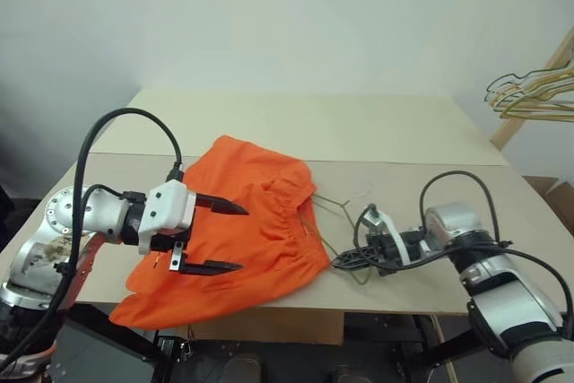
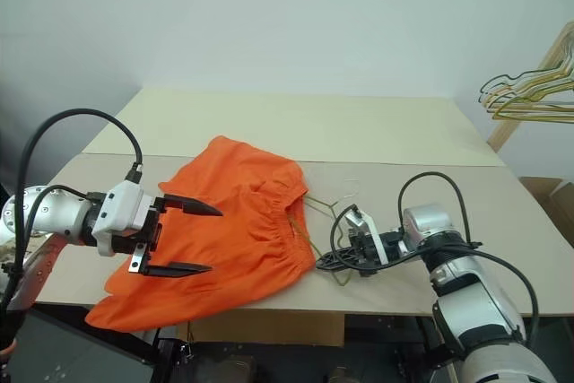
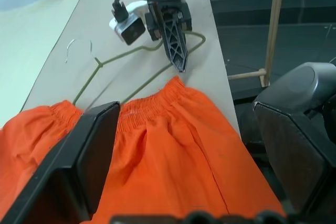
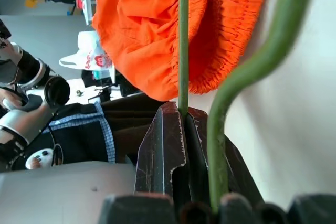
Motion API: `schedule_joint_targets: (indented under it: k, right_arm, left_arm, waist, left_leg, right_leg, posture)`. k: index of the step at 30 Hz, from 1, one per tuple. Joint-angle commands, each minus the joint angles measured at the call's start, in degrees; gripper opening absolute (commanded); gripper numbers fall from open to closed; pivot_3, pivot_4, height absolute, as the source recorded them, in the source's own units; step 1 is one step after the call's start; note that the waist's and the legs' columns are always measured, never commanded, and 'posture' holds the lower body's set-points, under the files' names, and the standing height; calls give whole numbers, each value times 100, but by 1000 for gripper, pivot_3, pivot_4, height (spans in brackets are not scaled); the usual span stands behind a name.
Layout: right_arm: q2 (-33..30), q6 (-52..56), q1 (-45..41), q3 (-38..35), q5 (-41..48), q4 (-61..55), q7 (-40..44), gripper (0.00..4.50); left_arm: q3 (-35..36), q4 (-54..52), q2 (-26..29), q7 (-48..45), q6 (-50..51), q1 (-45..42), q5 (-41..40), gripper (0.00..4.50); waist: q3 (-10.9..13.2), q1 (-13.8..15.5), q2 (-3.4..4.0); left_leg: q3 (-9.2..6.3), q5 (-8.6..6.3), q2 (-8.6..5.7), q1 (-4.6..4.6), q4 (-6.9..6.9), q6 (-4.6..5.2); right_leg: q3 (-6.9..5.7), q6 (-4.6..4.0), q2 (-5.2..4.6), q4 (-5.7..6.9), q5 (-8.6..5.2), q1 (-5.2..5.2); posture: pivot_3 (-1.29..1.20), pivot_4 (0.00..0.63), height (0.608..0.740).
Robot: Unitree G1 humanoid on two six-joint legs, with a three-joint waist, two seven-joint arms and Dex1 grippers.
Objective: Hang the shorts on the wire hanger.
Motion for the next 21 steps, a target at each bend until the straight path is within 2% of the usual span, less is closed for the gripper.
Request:
schedule_joint_targets:
  k: [1,7,13,21]
  right_arm:
    - [-206,-69,-60,-35,2,-149,198,0]
    - [-243,-148,-141,19,-64,-109,206,0]
    - [447,-418,-475,-252,-240,574,-113,0]
    - [787,-650,-592,-430,-389,779,-94,0]
  left_arm:
    - [157,-71,39,35,-113,-110,-44,4424]
    - [177,-71,27,70,-120,-106,-48,4424]
    - [114,-91,-1,118,-112,-159,-41,4424]
    - [180,-127,92,96,-63,-159,-98,4424]
  waist:
    - [0,35,0]
    - [0,39,0]
    - [0,26,0]
    - [0,66,1]
  left_leg:
    - [1,0,1,0,0,0]
    - [2,0,4,-1,0,0]
    - [5,0,4,0,0,0]
    - [5,0,3,-8,0,-1]
  right_leg:
    - [0,0,0,0,0,-1]
    - [-1,-2,4,4,-1,-4]
    - [-1,-3,6,6,0,-4]
    - [-6,-3,3,4,0,-5]
  posture:
    - [267,0,740]
    - [268,0,740]
    - [270,0,740]
    - [281,0,740]
